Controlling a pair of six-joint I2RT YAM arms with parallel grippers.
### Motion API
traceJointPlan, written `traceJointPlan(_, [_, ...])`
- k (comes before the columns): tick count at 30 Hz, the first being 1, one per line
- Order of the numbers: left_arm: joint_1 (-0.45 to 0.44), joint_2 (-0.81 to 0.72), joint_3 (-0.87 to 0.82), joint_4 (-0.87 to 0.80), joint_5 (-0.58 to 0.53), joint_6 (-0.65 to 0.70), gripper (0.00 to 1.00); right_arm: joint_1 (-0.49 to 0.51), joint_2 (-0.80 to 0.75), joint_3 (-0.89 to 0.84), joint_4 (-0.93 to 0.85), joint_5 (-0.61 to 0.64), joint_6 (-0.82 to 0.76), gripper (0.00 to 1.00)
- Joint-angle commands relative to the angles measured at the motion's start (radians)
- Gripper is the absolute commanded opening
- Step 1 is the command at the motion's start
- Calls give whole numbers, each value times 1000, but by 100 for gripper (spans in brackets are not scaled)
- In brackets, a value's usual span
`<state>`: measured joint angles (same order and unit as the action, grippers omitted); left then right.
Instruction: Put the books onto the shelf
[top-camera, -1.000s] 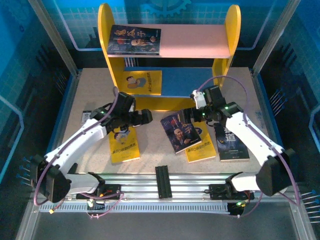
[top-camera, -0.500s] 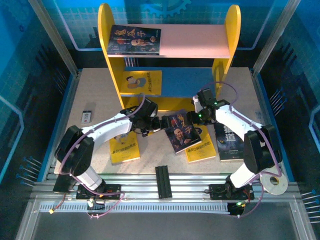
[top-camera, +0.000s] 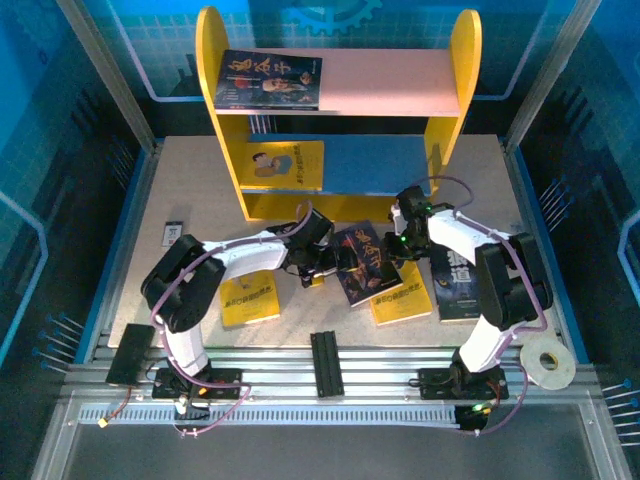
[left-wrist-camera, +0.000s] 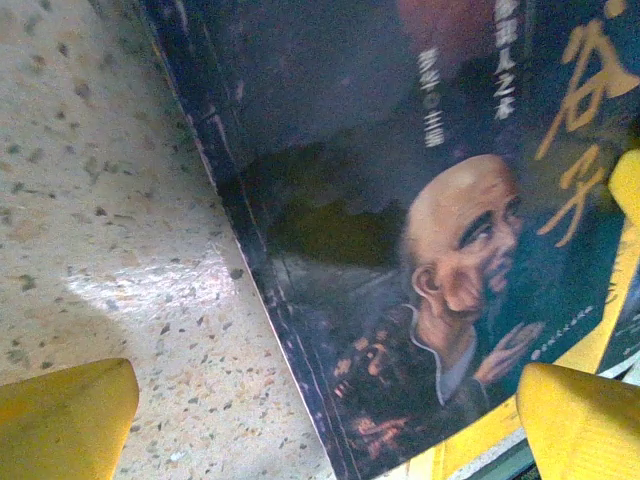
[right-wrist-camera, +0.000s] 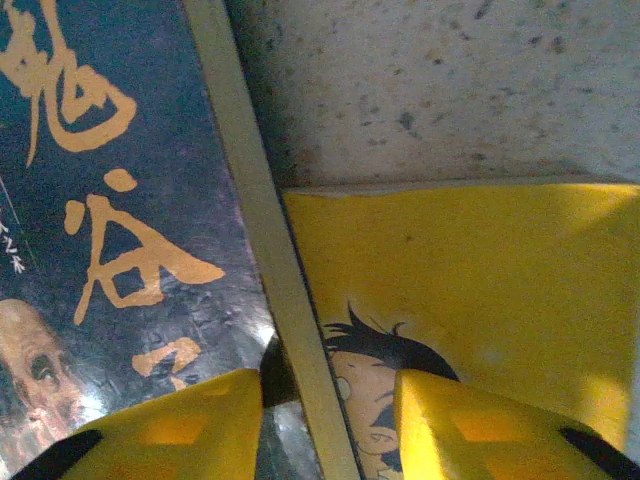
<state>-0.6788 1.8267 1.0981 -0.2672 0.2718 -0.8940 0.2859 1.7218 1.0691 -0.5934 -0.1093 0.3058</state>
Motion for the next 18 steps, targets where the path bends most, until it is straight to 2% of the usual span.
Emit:
traceJointPlan(1, [-16,36,31,33,44,-34,98,-14,18,13,-55,-30,-22,37])
traceJointPlan(7, [-24,80,61,80,62,-54,98,-8,-6,1,-77,-81,-30,29])
traceJointPlan(13, [-25,153,216,79,83,-34,96,8,-49,-61,-85,-113,-25,28])
traceJointPlan(18, [-23,139,268,104,118,-32,95,17,-88,-100,-79,-116,-17,28])
